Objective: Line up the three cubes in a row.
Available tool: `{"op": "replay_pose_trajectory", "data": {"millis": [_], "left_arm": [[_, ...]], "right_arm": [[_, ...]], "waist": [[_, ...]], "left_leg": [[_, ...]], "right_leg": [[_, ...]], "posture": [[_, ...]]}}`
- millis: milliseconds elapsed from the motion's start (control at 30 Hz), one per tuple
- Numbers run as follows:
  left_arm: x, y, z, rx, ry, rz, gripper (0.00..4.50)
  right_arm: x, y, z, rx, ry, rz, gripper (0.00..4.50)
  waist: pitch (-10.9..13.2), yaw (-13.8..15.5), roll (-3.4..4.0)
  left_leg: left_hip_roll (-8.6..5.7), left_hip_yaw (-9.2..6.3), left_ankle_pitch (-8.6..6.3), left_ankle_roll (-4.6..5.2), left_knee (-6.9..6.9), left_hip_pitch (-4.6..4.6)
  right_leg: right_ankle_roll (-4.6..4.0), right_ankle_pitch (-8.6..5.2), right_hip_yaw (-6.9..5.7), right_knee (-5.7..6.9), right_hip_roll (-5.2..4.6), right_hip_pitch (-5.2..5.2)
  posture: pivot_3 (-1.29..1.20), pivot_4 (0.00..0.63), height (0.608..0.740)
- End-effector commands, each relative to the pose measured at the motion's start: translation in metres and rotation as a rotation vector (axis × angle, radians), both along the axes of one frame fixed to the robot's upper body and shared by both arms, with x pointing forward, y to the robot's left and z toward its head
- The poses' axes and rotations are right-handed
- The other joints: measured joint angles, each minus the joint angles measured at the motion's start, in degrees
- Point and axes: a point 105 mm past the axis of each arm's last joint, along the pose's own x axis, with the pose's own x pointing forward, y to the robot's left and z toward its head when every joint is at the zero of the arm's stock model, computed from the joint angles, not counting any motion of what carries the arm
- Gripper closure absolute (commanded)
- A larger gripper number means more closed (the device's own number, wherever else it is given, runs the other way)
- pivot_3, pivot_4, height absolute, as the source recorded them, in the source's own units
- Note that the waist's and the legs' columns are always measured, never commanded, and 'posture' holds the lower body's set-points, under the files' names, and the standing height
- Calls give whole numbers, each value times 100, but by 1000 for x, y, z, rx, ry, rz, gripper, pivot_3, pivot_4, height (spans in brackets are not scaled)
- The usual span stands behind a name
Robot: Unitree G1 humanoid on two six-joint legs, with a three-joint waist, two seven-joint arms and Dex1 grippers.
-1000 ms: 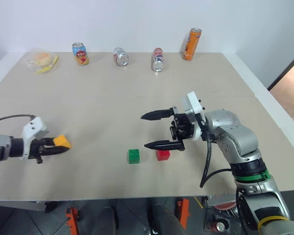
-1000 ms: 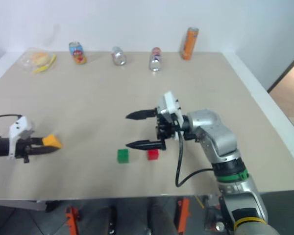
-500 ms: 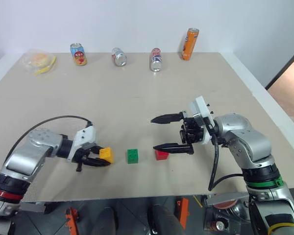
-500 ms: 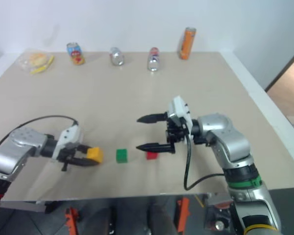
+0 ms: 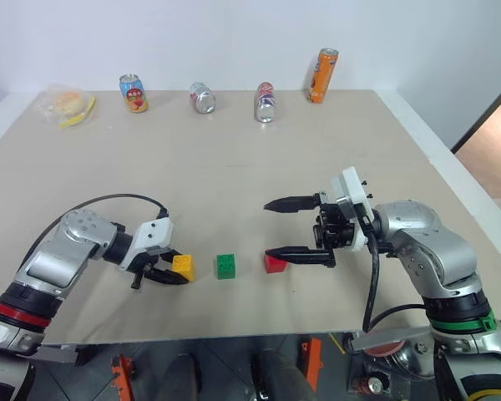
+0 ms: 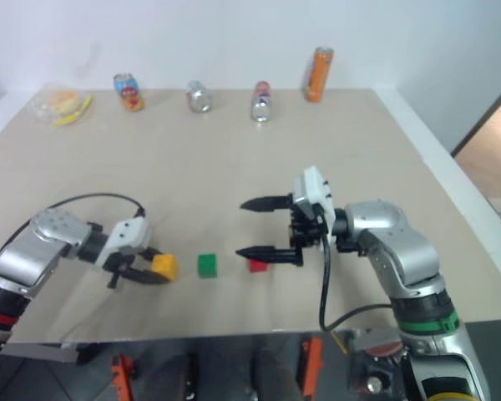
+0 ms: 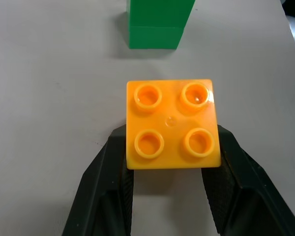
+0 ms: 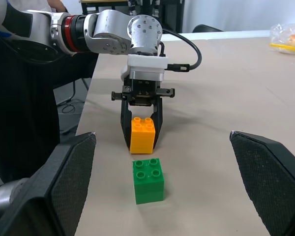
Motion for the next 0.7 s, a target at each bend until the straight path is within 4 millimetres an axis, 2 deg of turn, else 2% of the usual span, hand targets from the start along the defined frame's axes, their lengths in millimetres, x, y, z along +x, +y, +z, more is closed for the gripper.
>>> {"op": "replay_pose_trajectory", "data": {"millis": [33, 100, 300, 533, 667, 700], "left_arm": [[-1, 3, -6, 34, 17, 13, 3162], [-2, 1, -5, 26, 23, 12, 2122], [-5, -2, -6, 10, 36, 18, 108], [-3, -5, 0, -35, 19, 51, 42], [-3, -5, 25, -146, -1, 102, 42], [-4, -5, 38, -209, -1, 125, 42]], "right_arm": [[-4, 0, 13, 17, -55, 10, 0], [-3, 0, 13, 17, -56, 10, 0], [-3, 0, 14, 16, -57, 12, 0], [-3, 0, 14, 15, -56, 13, 0], [-5, -6, 16, 23, -48, 4, 0], [-7, -9, 16, 31, -38, -4, 0]], "waist": [[0, 0, 0], [0, 0, 0], [-3, 19, 5], [-3, 9, 5], [-2, 8, 5], [-2, 10, 5]], "left_leg": [[0, 0, 0, 0, 0, 0], [0, 0, 0, 0, 4, 1], [-2, -3, 5, 8, 25, 1], [-11, 8, 22, 31, 47, 5], [-10, 9, 24, 34, 47, 1], [-10, 8, 24, 34, 46, -3]], "right_leg": [[0, 0, 0, 0, 0, 1], [1, 0, 0, 0, 0, 3], [-11, -4, 0, 0, -3, 15], [-16, 5, 13, 0, -13, 22], [-16, 12, 12, 0, -12, 16], [-13, 20, 12, 0, -12, 12]], "posture": [[0, 150, 740], [0, 150, 740], [0, 150, 740], [0, 150, 740], [0, 150, 740], [0, 150, 740]]}}
